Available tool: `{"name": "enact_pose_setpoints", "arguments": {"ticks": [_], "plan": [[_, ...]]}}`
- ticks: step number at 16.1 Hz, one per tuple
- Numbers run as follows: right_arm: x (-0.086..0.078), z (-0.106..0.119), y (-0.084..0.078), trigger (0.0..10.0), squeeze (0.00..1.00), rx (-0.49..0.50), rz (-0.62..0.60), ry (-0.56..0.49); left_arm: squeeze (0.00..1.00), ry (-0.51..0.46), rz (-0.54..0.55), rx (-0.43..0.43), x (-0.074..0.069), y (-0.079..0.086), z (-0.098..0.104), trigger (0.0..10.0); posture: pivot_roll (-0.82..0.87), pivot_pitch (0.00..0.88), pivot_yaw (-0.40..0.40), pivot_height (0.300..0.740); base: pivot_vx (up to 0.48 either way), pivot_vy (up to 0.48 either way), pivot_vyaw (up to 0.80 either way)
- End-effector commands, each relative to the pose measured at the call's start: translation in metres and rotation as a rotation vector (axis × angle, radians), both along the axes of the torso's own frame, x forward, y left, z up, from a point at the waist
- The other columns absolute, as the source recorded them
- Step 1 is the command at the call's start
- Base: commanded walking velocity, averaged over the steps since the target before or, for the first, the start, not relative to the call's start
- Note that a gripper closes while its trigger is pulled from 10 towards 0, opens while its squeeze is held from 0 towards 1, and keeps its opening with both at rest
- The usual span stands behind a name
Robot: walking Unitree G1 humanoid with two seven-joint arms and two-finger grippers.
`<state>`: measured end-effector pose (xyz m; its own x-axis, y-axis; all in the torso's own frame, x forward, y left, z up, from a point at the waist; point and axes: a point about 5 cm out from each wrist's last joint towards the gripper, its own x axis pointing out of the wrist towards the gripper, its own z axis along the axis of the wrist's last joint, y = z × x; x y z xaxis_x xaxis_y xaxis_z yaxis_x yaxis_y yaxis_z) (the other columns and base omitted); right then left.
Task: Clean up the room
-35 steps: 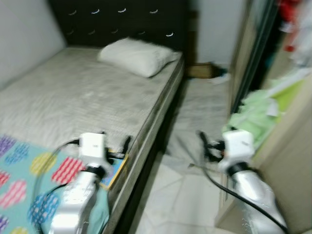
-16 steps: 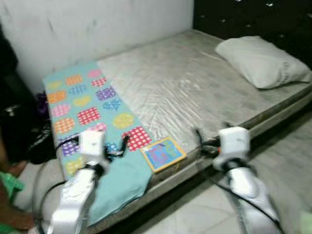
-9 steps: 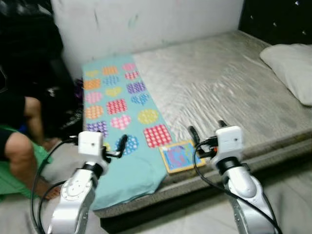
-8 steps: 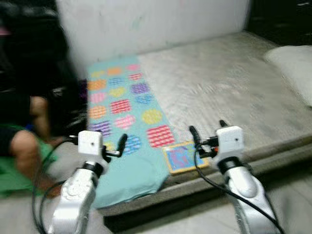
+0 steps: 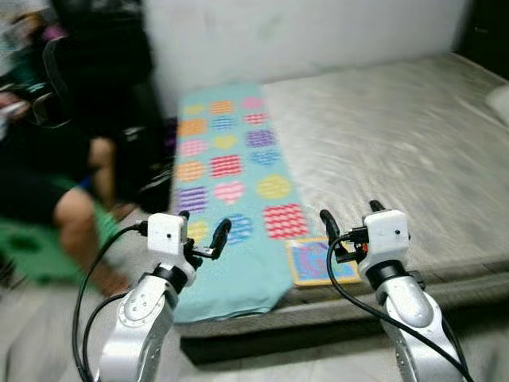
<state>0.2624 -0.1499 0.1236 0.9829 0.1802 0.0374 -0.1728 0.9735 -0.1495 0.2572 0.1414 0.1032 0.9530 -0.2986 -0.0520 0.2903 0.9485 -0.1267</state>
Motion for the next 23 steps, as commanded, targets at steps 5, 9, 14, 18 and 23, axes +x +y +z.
{"name": "enact_pose_setpoints", "arguments": {"ticks": [5,9,14,18,23], "plan": [[-0.001,0.009,0.0,10.0,0.0,0.081,-0.023,-0.075,0.0,-0.011,0.029,0.048,0.002,0.008,0.001,10.0,-0.25,0.0,0.139,0.74,0.0,0.0,0.0],[0.003,0.009,-0.001,10.0,0.0,0.116,-0.097,-0.103,0.0,-0.027,0.008,0.07,0.015,0.012,0.007,10.0,-0.26,0.0,0.195,0.74,0.0,0.0,0.0],[0.01,0.008,0.003,10.0,0.0,0.061,0.001,-0.081,0.0,-0.045,0.06,0.046,0.014,0.012,0.007,10.0,-0.24,0.0,0.1,0.74,0.0,0.0,0.0],[0.026,0.015,0.017,10.0,0.0,0.026,0.143,-0.068,0.0,-0.037,0.159,-0.011,-0.003,0.008,-0.002,10.0,-0.18,0.0,-0.031,0.74,0.0,0.0,0.0],[0.04,0.025,0.038,10.0,0.0,0.04,0.219,-0.101,0.0,-0.073,0.239,-0.037,-0.002,0.012,0.006,10.0,-0.15,0.0,-0.064,0.74,0.0,0.0,0.0]]}}
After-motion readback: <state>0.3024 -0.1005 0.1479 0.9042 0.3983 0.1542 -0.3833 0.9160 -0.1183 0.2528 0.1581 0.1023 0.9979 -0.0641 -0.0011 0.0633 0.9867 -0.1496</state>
